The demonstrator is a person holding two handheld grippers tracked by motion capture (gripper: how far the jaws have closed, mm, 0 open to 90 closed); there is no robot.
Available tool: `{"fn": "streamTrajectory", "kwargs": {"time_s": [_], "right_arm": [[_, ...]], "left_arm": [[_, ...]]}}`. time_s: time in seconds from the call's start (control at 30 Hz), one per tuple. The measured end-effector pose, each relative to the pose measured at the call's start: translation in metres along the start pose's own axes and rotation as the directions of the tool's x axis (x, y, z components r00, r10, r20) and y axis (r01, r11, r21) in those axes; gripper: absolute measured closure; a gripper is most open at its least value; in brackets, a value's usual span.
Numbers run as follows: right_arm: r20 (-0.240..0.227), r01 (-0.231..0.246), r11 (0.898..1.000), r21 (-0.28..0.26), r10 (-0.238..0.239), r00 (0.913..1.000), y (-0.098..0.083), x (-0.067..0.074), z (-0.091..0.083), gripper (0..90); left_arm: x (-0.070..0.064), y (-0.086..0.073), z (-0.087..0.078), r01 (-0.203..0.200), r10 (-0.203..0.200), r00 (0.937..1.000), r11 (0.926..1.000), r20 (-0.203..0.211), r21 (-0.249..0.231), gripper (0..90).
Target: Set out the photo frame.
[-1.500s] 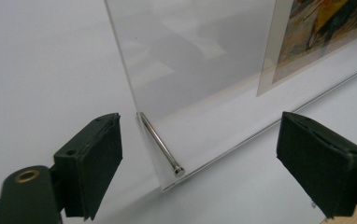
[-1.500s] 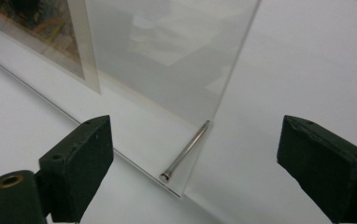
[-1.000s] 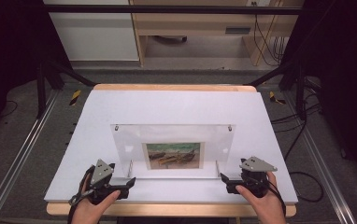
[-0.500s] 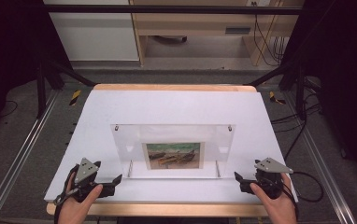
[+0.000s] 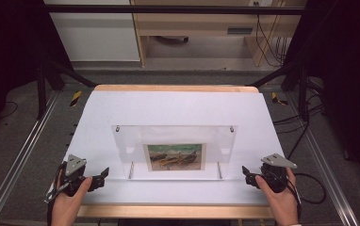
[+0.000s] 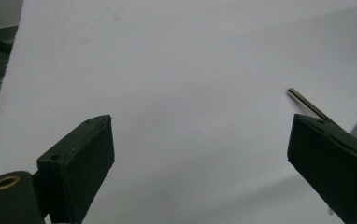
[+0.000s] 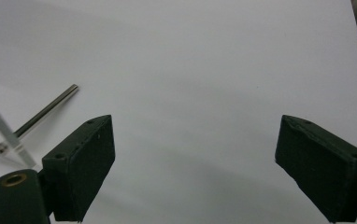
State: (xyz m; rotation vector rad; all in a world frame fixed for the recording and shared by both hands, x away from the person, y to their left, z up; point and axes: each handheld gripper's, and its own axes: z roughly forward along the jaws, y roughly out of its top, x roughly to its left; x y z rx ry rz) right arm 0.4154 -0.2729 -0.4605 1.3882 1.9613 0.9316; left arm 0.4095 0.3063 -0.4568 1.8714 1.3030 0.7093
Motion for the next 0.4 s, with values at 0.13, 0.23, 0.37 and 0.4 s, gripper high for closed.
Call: {"fn": "streamTrajectory", "kwargs": {"time_s": [0.13,0.23,0.37,0.4], "right_arm": [[0.028,-0.004,0.999,0.039,0.003,0.9996,0.0003,-0.0022,0.0097,12.4],[0.031,-0.004,0.998,0.056,0.002,0.9995,-0.0022,-0.0010,0.0109,12.0],[0.042,-0.008,0.999,0.046,0.006,0.9991,-0.0042,0.0021,0.0052,11.7],[0.046,-0.001,0.999,0.050,-0.001,0.9990,-0.0050,0.0023,0.0041,12.0]], "left_arm": [[0.0055,-0.0022,0.0030,0.009,-0.008,0.9994,0.9996,-0.035,0.026,7.1],[0.0073,-0.0036,0.0047,0.017,-0.015,0.9995,0.9986,-0.028,0.050,7.2],[0.0055,-0.0025,0.0048,0.013,-0.012,0.9997,0.9979,-0.020,0.064,7.7],[0.0048,-0.0025,0.0052,0.008,-0.007,0.9998,0.9974,-0.017,0.071,7.7]]}}
